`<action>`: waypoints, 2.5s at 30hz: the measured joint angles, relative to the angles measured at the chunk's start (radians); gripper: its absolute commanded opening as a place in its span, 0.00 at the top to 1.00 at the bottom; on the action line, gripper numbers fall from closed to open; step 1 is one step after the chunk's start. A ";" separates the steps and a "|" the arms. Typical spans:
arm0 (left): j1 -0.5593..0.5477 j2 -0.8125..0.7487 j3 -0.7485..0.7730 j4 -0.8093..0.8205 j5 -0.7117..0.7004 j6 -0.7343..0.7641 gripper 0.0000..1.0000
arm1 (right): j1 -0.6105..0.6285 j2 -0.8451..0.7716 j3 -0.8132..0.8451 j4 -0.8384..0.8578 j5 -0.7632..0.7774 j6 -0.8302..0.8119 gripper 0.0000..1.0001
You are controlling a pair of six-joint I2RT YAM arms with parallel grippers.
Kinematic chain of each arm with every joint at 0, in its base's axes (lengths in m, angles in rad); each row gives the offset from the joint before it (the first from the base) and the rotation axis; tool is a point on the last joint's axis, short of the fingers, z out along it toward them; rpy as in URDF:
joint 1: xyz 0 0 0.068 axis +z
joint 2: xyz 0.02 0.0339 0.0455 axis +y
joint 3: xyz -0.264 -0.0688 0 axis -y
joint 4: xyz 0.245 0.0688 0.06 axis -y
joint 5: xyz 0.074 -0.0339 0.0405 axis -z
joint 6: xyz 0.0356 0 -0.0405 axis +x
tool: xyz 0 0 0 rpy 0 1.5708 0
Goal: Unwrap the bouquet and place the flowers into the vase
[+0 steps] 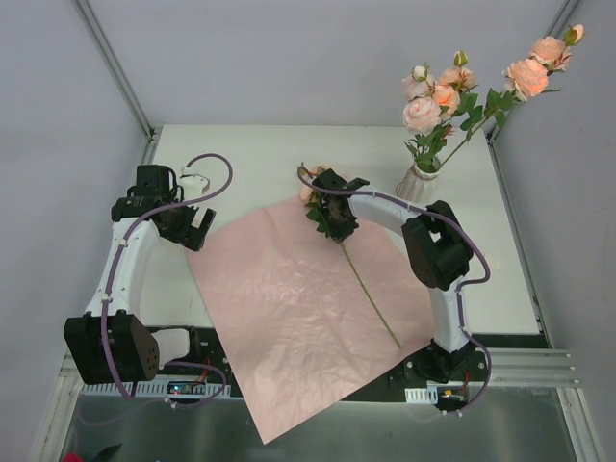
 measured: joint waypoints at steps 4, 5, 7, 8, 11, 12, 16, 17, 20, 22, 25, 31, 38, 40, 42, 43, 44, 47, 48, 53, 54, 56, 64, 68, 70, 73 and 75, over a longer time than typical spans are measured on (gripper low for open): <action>0.000 0.000 0.000 0.000 0.000 0.002 0.01 | 0.000 0.000 0.008 -0.002 -0.001 -0.002 0.99; 0.000 0.000 0.000 0.000 0.000 0.002 0.01 | 0.000 -0.001 0.015 -0.004 -0.001 -0.002 0.99; 0.000 0.000 0.000 0.000 0.000 0.002 0.01 | 0.000 -0.010 0.031 -0.011 -0.005 -0.002 0.99; 0.000 0.000 0.000 0.000 0.000 0.002 0.01 | 0.000 -0.018 0.051 -0.025 -0.007 -0.002 0.99; 0.000 0.000 0.000 0.000 0.000 0.002 0.01 | 0.000 -0.057 0.141 -0.052 -0.021 -0.006 0.99; 0.000 0.000 0.000 0.000 0.000 0.002 0.01 | 0.000 -0.074 0.173 -0.055 -0.024 -0.010 0.99; 0.000 0.000 0.000 0.000 0.000 0.001 0.01 | 0.000 -0.182 0.362 -0.062 -0.030 -0.051 0.99; 0.000 0.000 0.001 0.000 0.000 0.001 0.01 | 0.000 -0.212 0.410 -0.053 -0.029 -0.067 0.99; 0.000 0.000 0.002 -0.001 0.000 0.000 0.01 | -0.002 -0.332 0.475 0.021 -0.021 -0.126 0.99; 0.000 0.000 0.008 0.000 0.000 -0.005 0.01 | -0.003 -0.465 0.433 0.136 -0.015 -0.187 0.99; 0.000 0.000 0.016 0.000 0.001 -0.016 0.01 | -0.007 -0.689 0.266 0.363 0.001 -0.290 0.99; 0.000 0.000 0.023 0.000 0.002 -0.021 0.01 | -0.060 -0.877 0.247 0.582 0.065 -0.431 0.99; 0.000 0.000 0.036 -0.001 0.019 -0.021 0.01 | -0.202 -0.985 0.148 0.661 0.104 -0.478 0.99; 0.000 0.000 0.040 -0.001 0.020 -0.021 0.01 | -0.246 -0.995 0.120 0.676 0.105 -0.475 0.99; 0.000 0.000 0.045 -0.001 0.021 -0.021 0.01 | -0.279 -0.998 0.088 0.698 0.104 -0.469 0.99; 0.000 0.000 0.047 -0.002 0.022 -0.022 0.01 | -0.291 -0.998 0.075 0.704 0.104 -0.463 0.99; 0.000 0.000 0.050 -0.002 0.023 -0.022 0.01 | -0.309 -0.996 0.060 0.710 0.100 -0.454 0.99; 0.000 0.000 0.056 -0.002 0.024 -0.022 0.01 | -0.346 -0.987 0.037 0.725 0.095 -0.423 0.99; 0.000 0.000 0.057 -0.002 0.024 -0.022 0.01 | -0.359 -0.982 0.034 0.730 0.093 -0.410 0.99; 0.000 0.000 0.058 -0.003 0.023 -0.022 0.01 | -0.424 -0.967 0.008 0.777 0.076 -0.333 0.99; 0.000 0.000 0.058 -0.003 0.023 -0.021 0.01 | -0.433 -0.966 0.001 0.784 0.074 -0.317 0.99; 0.000 0.000 0.058 -0.003 0.023 -0.021 0.01 | -0.448 -0.963 -0.012 0.794 0.072 -0.290 0.99; 0.000 0.010 0.058 -0.004 0.023 -0.021 0.01 | -0.468 -0.952 -0.032 0.831 0.050 -0.235 0.99; 0.000 0.016 0.058 -0.004 0.023 -0.021 0.01 | -0.473 -0.948 -0.077 0.861 0.047 -0.224 0.99; 0.000 0.016 0.058 -0.004 0.023 -0.021 0.01 | -0.476 -0.937 -0.099 0.870 0.046 -0.220 0.99; 0.000 0.015 0.058 -0.005 0.023 -0.021 0.01 | -0.478 -0.917 -0.124 0.867 0.043 -0.218 0.99; 0.000 0.015 0.058 -0.005 0.023 -0.021 0.01 | -0.479 -0.895 -0.124 0.840 0.040 -0.215 0.70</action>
